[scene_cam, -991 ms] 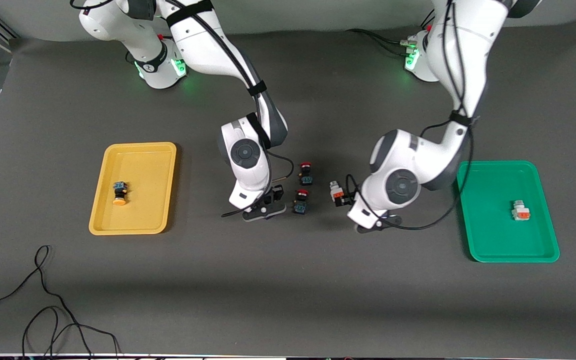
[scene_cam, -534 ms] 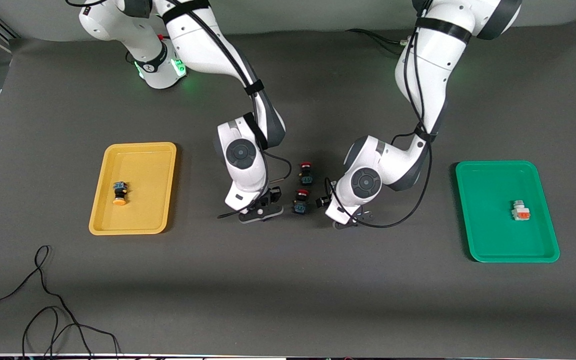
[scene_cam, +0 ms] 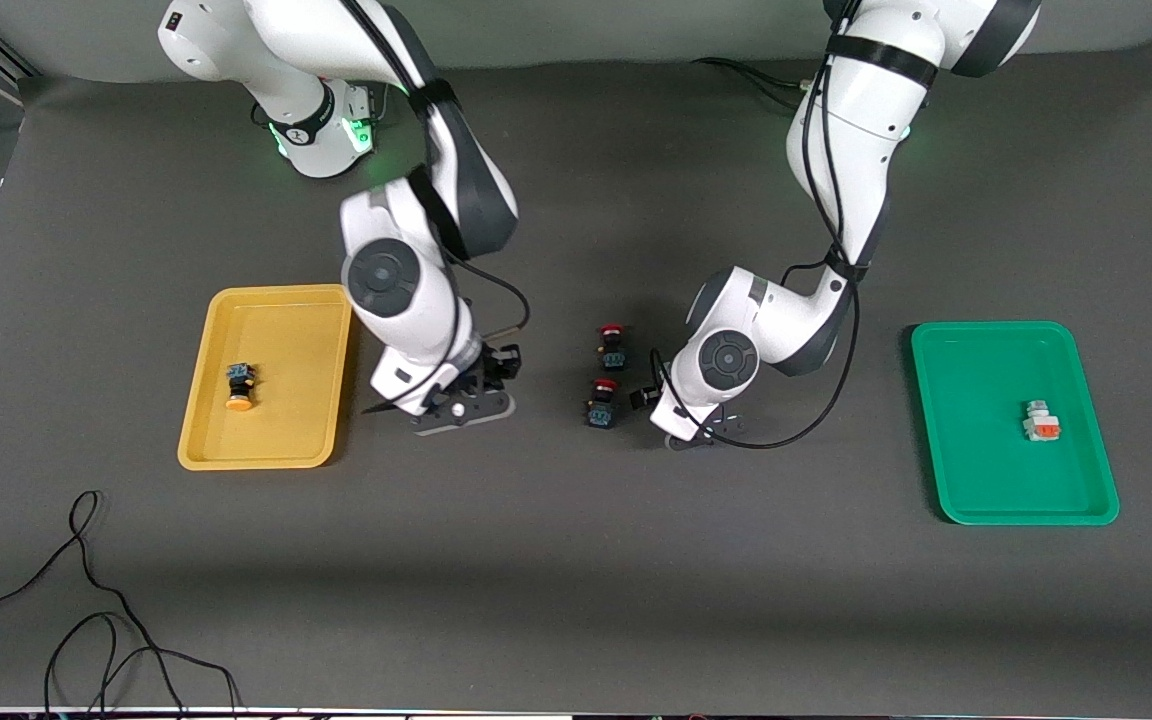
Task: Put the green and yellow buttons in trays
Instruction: 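Carry the yellow button to the yellow tray while the left gripper carries the switch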
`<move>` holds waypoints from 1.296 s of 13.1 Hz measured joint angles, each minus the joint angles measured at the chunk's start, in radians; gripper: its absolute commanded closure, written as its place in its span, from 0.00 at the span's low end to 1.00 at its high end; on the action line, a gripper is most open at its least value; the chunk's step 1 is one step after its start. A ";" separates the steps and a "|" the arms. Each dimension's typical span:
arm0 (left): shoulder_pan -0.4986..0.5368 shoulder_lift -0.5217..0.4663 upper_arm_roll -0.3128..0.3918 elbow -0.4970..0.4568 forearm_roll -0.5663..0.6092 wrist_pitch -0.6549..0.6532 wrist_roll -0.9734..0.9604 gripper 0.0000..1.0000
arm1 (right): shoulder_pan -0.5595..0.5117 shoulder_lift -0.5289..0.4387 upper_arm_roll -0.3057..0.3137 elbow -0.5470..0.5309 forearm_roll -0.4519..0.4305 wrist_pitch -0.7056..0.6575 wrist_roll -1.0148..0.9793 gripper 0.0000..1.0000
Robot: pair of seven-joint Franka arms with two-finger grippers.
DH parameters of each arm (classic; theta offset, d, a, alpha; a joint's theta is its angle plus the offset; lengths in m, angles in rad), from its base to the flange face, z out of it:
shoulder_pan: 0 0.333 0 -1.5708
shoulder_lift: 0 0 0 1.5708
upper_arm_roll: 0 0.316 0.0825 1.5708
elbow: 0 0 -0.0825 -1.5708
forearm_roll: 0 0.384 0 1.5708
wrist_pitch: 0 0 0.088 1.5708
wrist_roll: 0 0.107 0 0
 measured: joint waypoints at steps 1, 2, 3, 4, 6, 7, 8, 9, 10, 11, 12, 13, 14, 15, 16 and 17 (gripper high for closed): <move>-0.001 -0.001 0.001 -0.001 0.000 0.000 0.000 1.00 | 0.000 -0.024 -0.035 0.000 -0.010 -0.052 0.000 0.88; -0.001 -0.009 0.001 -0.002 0.002 -0.003 0.000 1.00 | 0.000 -0.043 -0.080 -0.003 -0.015 -0.103 0.000 0.89; -0.001 -0.015 0.002 -0.004 0.005 -0.003 0.000 1.00 | -0.002 -0.061 -0.135 -0.007 -0.024 -0.152 -0.014 0.91; -0.002 -0.019 0.003 -0.005 0.006 -0.004 0.000 1.00 | -0.006 -0.082 -0.194 -0.016 -0.045 -0.199 -0.053 0.91; -0.002 -0.035 0.012 -0.005 0.008 -0.010 0.000 1.00 | -0.012 -0.122 -0.311 -0.057 -0.076 -0.251 -0.186 0.91; -0.001 -0.051 0.025 -0.002 0.009 -0.038 0.000 1.00 | -0.014 -0.136 -0.368 -0.090 -0.078 -0.259 -0.258 0.91; 0.003 -0.076 0.044 0.010 0.011 -0.104 0.000 1.00 | -0.019 -0.146 -0.412 -0.126 -0.079 -0.260 -0.317 0.91; 0.013 -0.107 0.060 0.033 0.013 -0.197 0.003 1.00 | -0.027 -0.153 -0.431 -0.162 -0.079 -0.253 -0.349 0.91; 0.033 -0.141 0.070 0.067 0.018 -0.308 0.013 1.00 | -0.034 -0.155 -0.435 -0.206 -0.079 -0.223 -0.360 0.91; 0.064 -0.173 0.075 0.110 0.027 -0.421 0.040 1.00 | -0.034 -0.154 -0.434 -0.265 -0.077 -0.165 -0.361 0.91; 0.107 -0.203 0.078 0.158 0.040 -0.532 0.088 1.00 | -0.032 -0.151 -0.428 -0.339 -0.069 -0.085 -0.367 0.91; 0.157 -0.228 0.080 0.205 0.057 -0.631 0.146 1.00 | -0.031 -0.144 -0.420 -0.409 -0.046 -0.006 -0.389 0.91; 0.211 -0.246 0.082 0.246 0.072 -0.712 0.213 1.00 | -0.030 -0.129 -0.414 -0.470 -0.006 0.059 -0.423 0.91; 0.264 -0.254 0.084 0.278 0.095 -0.770 0.287 1.00 | -0.031 -0.104 -0.411 -0.513 0.050 0.100 -0.466 0.91; 0.315 -0.257 0.085 0.297 0.122 -0.801 0.368 1.00 | -0.033 -0.067 -0.408 -0.538 0.116 0.117 -0.513 0.91; 0.364 -0.256 0.086 0.305 0.148 -0.811 0.454 1.00 | -0.041 -0.020 -0.398 -0.550 0.184 0.125 -0.560 0.91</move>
